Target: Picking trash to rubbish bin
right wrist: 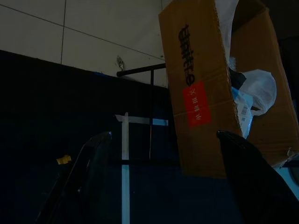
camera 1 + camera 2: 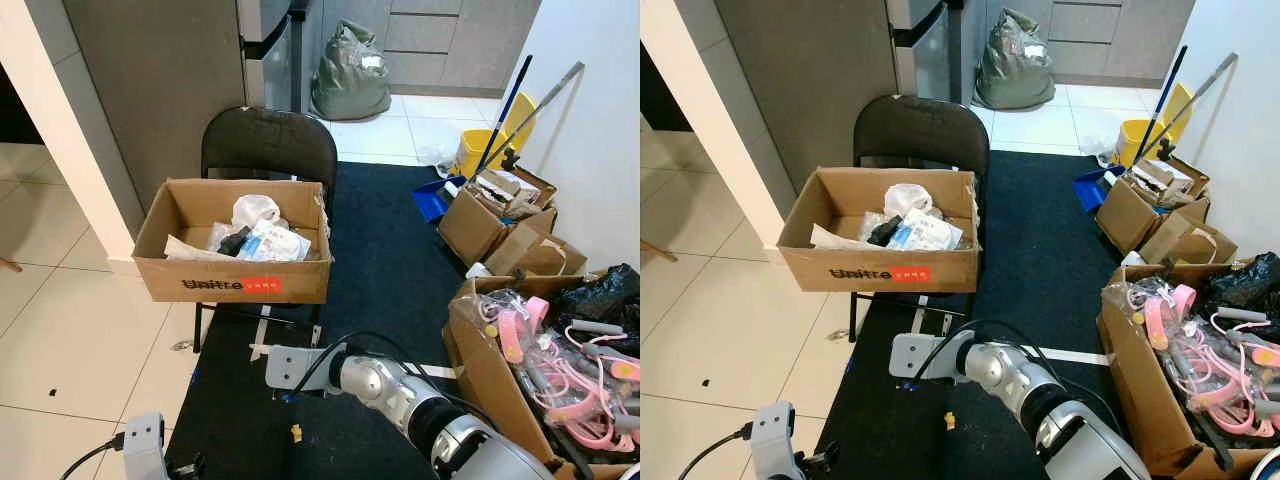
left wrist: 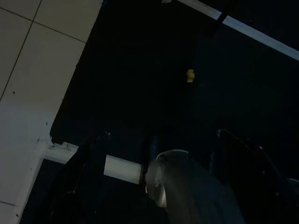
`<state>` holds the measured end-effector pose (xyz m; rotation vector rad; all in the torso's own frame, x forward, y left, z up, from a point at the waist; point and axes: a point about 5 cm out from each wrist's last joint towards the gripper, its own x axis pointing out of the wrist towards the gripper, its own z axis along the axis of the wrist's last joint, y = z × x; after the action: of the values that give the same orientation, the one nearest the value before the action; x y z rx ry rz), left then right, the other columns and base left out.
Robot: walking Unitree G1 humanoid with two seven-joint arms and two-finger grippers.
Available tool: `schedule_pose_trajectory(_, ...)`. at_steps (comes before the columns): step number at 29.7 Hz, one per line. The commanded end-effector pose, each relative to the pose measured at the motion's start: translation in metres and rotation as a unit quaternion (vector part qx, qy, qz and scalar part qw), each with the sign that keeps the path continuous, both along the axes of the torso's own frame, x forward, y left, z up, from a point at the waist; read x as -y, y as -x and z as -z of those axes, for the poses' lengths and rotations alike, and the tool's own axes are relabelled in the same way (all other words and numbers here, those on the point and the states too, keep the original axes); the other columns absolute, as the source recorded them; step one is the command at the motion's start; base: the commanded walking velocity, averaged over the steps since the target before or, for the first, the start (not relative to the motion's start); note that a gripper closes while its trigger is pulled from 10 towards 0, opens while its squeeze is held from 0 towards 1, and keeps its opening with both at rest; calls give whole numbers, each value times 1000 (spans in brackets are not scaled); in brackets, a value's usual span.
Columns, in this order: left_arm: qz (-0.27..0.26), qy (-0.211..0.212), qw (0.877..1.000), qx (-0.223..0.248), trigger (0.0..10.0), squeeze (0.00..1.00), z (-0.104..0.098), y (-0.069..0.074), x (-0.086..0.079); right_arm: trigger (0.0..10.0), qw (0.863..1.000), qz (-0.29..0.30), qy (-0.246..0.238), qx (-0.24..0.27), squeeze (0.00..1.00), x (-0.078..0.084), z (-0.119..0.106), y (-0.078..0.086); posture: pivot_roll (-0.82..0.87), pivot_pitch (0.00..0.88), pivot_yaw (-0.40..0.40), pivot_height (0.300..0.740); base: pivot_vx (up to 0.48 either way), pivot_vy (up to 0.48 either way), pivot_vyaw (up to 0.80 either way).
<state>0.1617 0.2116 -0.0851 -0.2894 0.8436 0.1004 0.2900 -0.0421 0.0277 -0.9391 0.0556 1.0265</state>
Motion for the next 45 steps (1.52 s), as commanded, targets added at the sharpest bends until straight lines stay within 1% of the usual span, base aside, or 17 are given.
schedule_pose_trajectory(1, 2, 2, 1000, -9, 10000, 0, 2, 3, 2, 10000, 1000, -1, -5, 0, 0, 0, -3, -2, 46, 13, 16, 740, 0, 0, 0)
schedule_pose_trajectory(15, 5, 1, 1000, -7, 10000, 0, 1, 1, 1, 10000, 1000, -1, -5, 0, 0, 0, -2, -2, 46, 8, 17, 740, 0, 0, 0)
schedule_pose_trajectory(26, 3, 2, 1000, -10, 10000, 0, 2, 3, 2, 10000, 1000, -2, -6, 0, 0, -1, -2, -1, 49, 14, 20, 740, 0, 0, 0)
schedule_pose_trajectory(45, 3, 1, 1000, -9, 10000, 0, 2, 3, 1, 10000, 1000, -1, -6, 0, 0, -2, -3, -2, 46, 13, 25, 740, 0, 0, 0)
